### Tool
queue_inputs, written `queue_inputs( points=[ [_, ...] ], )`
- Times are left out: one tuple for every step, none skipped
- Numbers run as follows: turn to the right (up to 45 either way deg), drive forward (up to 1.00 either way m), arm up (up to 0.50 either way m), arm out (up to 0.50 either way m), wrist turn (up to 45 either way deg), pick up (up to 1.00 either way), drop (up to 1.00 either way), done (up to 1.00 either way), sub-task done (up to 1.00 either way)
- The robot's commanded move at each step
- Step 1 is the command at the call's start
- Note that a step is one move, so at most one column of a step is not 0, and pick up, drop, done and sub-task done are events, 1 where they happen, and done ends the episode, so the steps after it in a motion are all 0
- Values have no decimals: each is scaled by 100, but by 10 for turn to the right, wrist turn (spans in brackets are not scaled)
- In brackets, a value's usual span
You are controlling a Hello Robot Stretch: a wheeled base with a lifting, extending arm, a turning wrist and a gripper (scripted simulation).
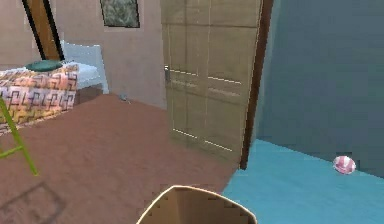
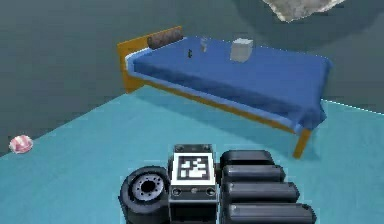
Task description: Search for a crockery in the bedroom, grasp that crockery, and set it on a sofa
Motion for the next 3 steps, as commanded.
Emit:
queue_inputs(
  points=[
    [-90, 0, 0, 0, 0, 0, 0, 0, 0],
    [0, 40, 0, 0, 0, 0, 0, 0, 0],
    [-180, 0, 0, 0, 0, 0, 0, 0, 0]
  ],
)
